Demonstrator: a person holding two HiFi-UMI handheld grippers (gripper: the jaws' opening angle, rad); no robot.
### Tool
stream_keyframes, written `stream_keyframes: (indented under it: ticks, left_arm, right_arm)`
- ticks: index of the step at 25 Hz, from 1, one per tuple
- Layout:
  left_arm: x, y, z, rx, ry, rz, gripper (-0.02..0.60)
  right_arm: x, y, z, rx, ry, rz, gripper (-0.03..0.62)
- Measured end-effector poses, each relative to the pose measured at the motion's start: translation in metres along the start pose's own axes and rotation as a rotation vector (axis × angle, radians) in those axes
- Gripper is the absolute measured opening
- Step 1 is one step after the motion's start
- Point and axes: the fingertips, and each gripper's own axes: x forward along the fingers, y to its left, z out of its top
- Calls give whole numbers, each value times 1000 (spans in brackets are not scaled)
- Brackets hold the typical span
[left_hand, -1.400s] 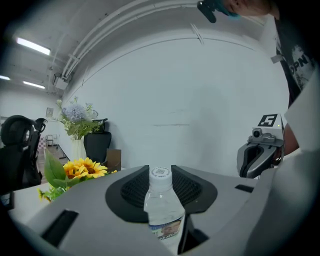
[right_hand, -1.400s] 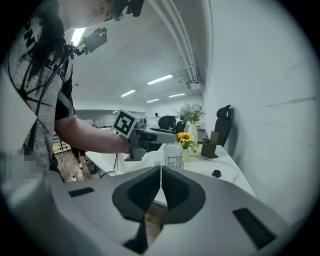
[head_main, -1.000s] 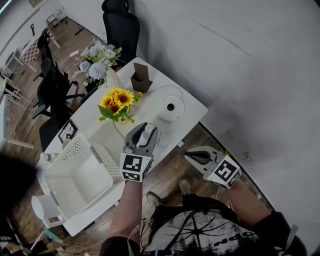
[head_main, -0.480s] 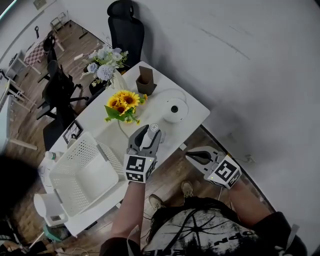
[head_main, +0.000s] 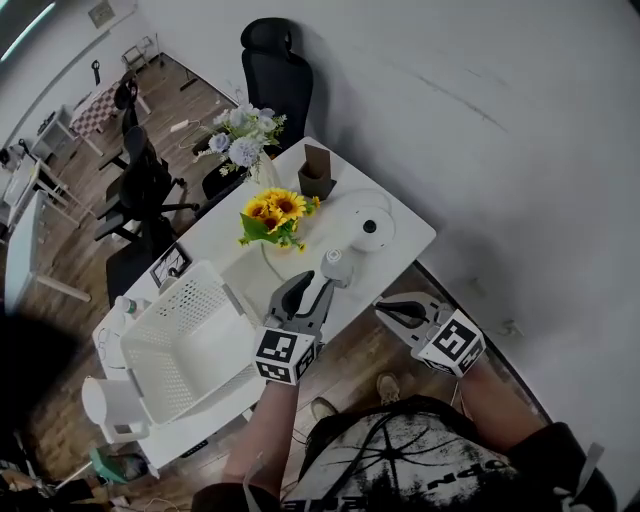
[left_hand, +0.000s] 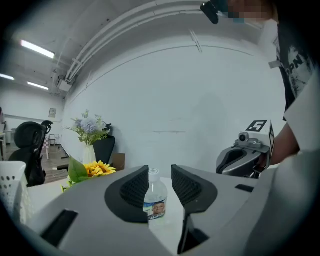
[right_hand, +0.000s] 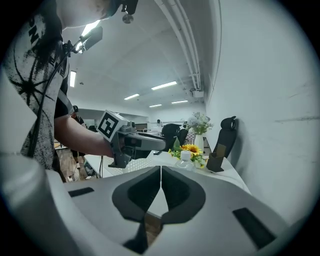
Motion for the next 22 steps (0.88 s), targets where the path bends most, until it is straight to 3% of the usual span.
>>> stream_keyframes:
  ticks: [7, 15, 22]
  left_arm:
    - [-30, -25, 0, -24, -7, -56, 31]
    - [-48, -35, -18, -49, 20, -113, 11]
    - [-42, -37, -25, -38, 41, -135, 11]
  right_arm:
    - [11, 13, 15, 6, -39, 2, 23]
    - [14, 13, 24, 59, -80, -26, 23]
    - [11, 8, 14, 72, -56, -67, 23]
